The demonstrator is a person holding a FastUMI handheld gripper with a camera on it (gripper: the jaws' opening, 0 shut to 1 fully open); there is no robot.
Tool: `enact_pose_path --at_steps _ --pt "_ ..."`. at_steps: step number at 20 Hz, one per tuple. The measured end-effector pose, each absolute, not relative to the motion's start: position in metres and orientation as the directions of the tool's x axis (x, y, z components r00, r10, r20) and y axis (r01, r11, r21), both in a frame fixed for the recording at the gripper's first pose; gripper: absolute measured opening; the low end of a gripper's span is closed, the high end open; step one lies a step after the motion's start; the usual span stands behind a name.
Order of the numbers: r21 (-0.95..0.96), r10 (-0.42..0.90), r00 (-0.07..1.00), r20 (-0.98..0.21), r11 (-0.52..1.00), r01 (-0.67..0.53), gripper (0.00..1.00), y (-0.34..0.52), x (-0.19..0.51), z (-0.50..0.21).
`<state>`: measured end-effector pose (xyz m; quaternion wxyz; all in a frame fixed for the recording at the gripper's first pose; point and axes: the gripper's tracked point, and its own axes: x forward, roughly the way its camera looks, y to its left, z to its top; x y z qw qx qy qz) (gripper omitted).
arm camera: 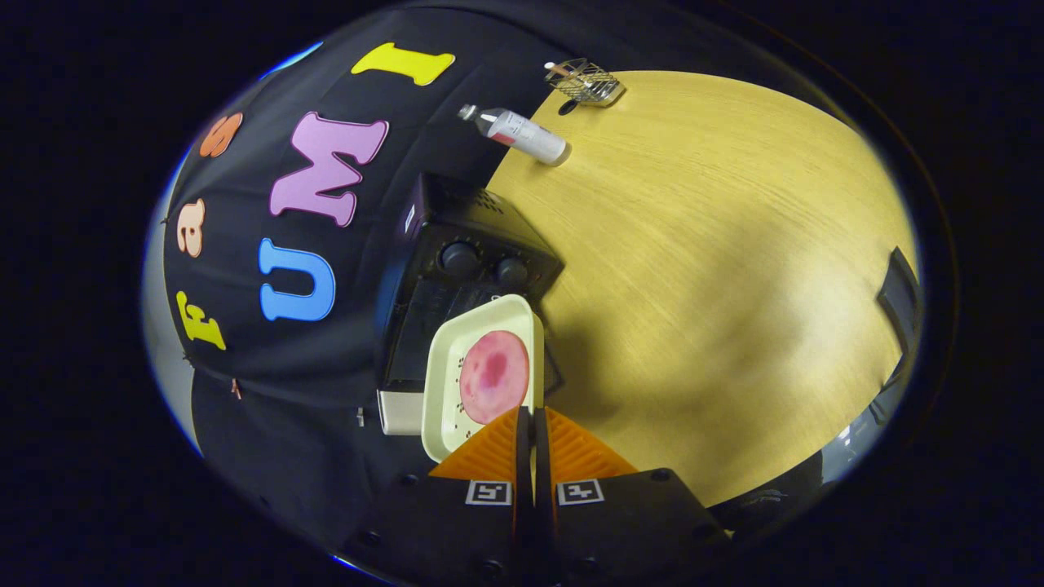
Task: Open the toaster oven, put the food inside, and close the toaster oven door.
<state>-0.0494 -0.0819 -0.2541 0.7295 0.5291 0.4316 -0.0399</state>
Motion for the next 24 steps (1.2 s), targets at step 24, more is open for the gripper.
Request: enact_pose_path --at_steps 24 --pt "0.74 0.091 0.761 -0.642 0.333 0.585 0.06 0.027 0.123 -0.322"
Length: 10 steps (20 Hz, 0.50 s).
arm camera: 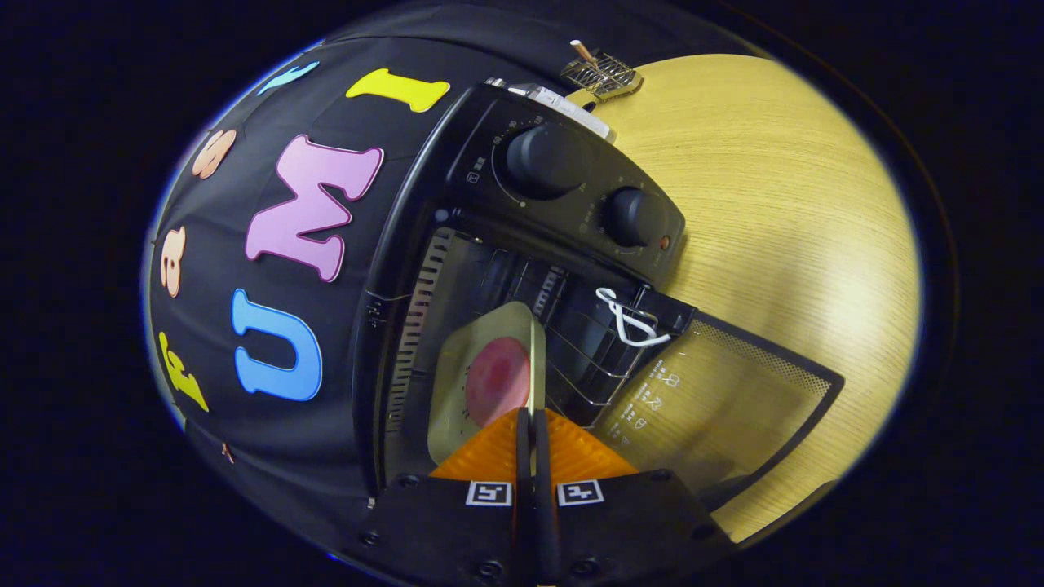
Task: Open the toaster oven, put the food inside, and close the toaster oven door.
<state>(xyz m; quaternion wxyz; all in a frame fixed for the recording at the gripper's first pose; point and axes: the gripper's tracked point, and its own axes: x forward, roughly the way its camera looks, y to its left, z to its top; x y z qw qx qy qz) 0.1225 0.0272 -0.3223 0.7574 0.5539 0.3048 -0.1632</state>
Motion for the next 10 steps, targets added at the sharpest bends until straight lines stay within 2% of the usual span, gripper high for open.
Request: enact_pose_path --at_steps 3,6,7,9,10 --pt "0.706 0.068 0.746 -0.662 0.389 0.592 0.06 0.025 0.124 -0.325" --pt "0.74 0.075 0.785 -0.616 0.397 0.543 0.13 0.024 0.127 -0.311" --pt "0.742 0.083 0.785 -0.614 0.4 0.538 0.27 0.024 0.124 -0.308" --pt "0.734 0.127 0.771 -0.624 0.434 0.522 0.7 0.035 0.109 -0.307" --pt "0.723 0.141 0.765 -0.628 0.471 0.506 0.71 0.036 0.099 -0.305"
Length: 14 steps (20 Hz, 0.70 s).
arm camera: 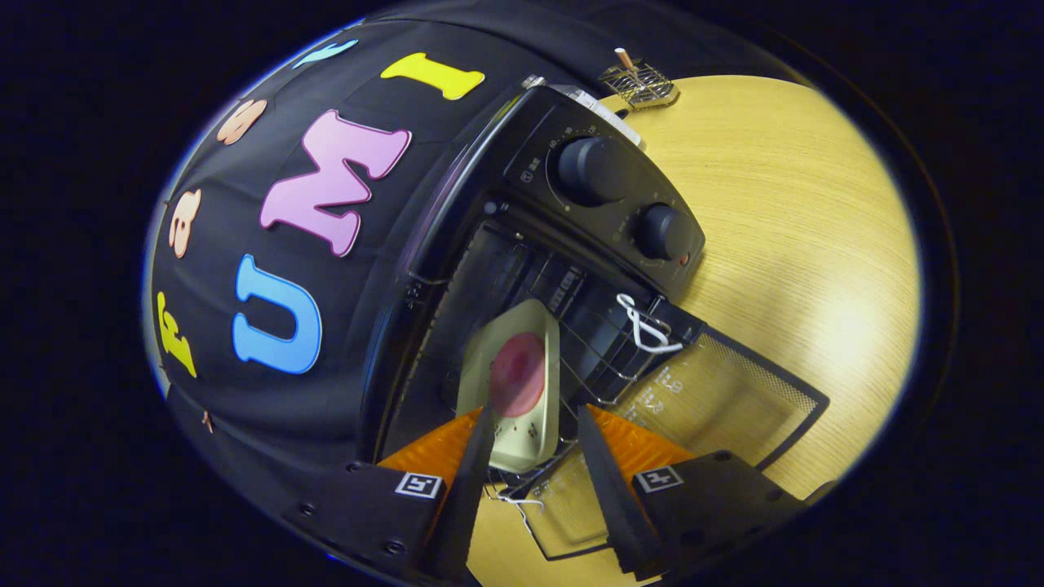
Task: Open the toaster oven, put the food inside, and close the toaster oven door.
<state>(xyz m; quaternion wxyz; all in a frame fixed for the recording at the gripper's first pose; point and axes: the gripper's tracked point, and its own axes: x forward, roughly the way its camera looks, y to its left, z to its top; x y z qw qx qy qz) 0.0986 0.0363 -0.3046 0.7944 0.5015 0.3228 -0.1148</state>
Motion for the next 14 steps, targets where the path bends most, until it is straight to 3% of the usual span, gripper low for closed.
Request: enact_pose_path --at_steps 2,14 --pt "0.699 0.163 0.755 -0.635 0.538 0.472 0.97 0.041 0.076 -0.298" --pt "0.416 0.135 0.748 -0.65 0.887 0.201 0.99 0.026 -0.006 -0.23"
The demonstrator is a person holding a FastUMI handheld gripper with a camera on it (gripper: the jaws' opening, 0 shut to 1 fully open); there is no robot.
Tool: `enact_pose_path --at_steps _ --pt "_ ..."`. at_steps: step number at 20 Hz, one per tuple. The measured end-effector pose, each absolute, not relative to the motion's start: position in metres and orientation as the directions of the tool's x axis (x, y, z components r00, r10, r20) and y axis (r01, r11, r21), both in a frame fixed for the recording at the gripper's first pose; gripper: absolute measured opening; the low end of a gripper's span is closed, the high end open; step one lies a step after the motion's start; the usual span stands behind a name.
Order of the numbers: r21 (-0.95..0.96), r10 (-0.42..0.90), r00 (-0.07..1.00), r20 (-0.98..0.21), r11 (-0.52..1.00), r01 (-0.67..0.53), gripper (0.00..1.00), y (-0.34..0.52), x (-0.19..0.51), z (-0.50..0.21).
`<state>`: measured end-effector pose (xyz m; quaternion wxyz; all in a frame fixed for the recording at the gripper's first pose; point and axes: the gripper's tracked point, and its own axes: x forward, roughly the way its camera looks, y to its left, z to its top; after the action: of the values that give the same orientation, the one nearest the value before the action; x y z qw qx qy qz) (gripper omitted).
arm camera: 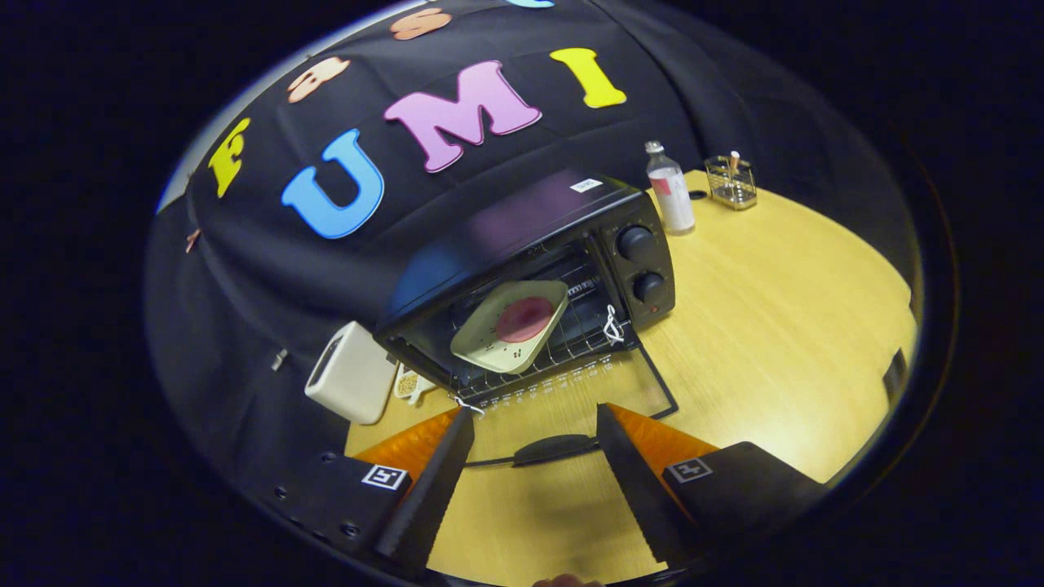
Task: Open the toaster oven, put the food inside, and close the toaster oven door.
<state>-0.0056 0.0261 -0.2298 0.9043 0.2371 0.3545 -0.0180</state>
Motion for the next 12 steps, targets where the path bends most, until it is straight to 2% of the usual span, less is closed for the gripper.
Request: enact_pose_path --at_steps 6,12 --pt "0.237 0.118 0.699 -0.705 0.969 0.075 0.99 0.045 -0.041 -0.247" --pt "0.147 0.109 0.605 -0.789 0.989 0.014 1.0 0.057 -0.052 -0.312"
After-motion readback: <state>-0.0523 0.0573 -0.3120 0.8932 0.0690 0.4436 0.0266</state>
